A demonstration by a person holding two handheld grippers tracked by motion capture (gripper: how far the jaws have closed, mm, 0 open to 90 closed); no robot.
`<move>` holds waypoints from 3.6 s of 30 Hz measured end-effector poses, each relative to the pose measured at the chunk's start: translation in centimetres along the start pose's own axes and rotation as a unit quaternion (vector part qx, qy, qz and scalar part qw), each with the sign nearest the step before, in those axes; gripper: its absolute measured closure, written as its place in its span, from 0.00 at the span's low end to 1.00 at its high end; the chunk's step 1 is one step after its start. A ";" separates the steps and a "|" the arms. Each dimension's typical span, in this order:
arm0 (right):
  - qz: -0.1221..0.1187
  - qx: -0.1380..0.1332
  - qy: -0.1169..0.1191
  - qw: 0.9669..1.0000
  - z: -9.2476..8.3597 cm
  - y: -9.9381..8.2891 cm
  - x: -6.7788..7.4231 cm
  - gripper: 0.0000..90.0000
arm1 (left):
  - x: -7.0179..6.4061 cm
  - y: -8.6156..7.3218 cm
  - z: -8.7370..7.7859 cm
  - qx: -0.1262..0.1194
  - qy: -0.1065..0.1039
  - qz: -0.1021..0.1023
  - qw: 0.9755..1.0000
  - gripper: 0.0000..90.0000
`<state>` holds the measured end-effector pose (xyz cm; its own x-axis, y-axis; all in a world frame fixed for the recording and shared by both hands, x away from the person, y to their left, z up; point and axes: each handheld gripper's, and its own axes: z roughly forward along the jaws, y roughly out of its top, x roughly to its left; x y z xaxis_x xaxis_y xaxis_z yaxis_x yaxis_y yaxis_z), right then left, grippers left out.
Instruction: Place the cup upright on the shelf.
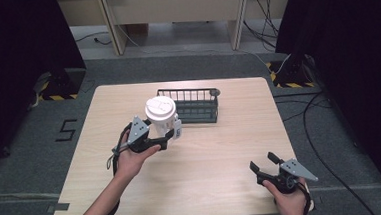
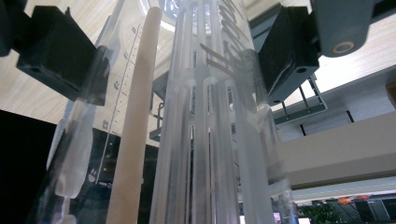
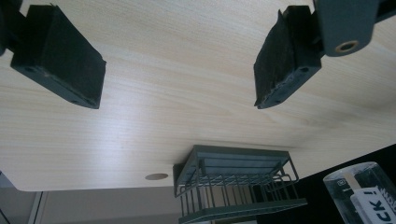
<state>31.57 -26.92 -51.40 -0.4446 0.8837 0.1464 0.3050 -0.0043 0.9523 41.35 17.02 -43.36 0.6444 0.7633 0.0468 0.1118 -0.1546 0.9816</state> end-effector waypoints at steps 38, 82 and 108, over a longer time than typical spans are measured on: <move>0.005 0.001 0.002 1.000 0.0 0.0 -0.1 0.19 | 0.3 2.3 3.5 -0.005 0.003 0.010 1.000 0.19; 0.008 0.004 0.002 1.000 0.0 0.0 -0.2 0.18 | 0.8 5.3 7.3 -0.022 0.011 0.003 1.000 0.19; 0.009 0.006 0.004 1.000 0.0 0.0 -0.2 0.18 | 1.8 6.4 9.7 -0.024 0.032 -0.001 0.999 0.19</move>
<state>31.70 -27.08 -51.39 -0.4455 0.8800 0.1648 0.3228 -0.0138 0.9464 50.54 11.35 -38.76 0.5943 0.8023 0.0558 0.0757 -0.1248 0.9893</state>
